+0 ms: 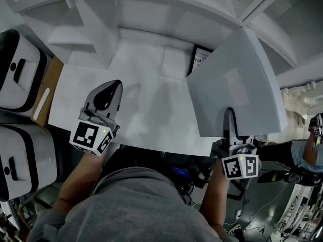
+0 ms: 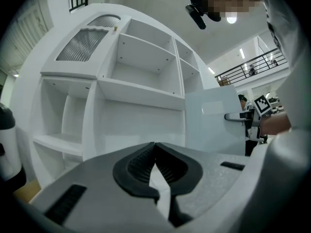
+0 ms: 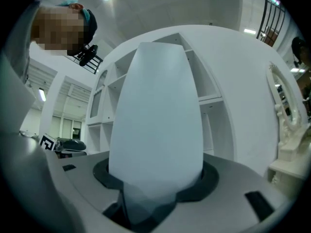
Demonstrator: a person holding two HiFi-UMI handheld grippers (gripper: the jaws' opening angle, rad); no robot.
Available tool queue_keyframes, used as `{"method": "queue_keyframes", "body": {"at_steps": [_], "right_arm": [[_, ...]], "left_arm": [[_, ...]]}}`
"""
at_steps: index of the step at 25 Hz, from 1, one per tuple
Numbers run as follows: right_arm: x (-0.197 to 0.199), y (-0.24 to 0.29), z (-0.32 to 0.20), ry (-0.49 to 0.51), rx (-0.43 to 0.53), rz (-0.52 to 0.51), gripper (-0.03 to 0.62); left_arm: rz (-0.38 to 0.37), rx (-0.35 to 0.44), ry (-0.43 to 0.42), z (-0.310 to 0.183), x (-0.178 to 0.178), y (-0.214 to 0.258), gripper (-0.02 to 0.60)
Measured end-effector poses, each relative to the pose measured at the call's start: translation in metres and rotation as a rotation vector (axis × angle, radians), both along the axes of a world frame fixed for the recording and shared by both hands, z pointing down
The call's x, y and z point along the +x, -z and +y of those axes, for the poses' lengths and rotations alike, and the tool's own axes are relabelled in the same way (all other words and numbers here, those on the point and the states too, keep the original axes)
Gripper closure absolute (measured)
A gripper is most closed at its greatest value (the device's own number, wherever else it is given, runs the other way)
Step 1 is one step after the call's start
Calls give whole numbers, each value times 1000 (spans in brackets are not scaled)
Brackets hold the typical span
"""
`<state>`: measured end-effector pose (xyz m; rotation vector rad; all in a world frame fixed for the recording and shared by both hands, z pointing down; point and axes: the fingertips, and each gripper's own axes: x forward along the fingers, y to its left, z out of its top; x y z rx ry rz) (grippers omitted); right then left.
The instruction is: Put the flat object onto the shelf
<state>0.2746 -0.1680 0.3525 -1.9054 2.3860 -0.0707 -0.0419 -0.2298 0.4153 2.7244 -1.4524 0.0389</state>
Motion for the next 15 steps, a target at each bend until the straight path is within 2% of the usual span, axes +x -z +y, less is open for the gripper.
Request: {"method": "queue_keyframes", "body": {"at_steps": [7, 15], "right_arm": [[20, 4, -8, 108, 28, 78, 318], [26, 2, -8, 139, 36, 86, 318]], "left_arm": [[6, 36, 50, -13, 41, 14, 574], [-6, 50, 63, -16, 61, 17, 574]]}}
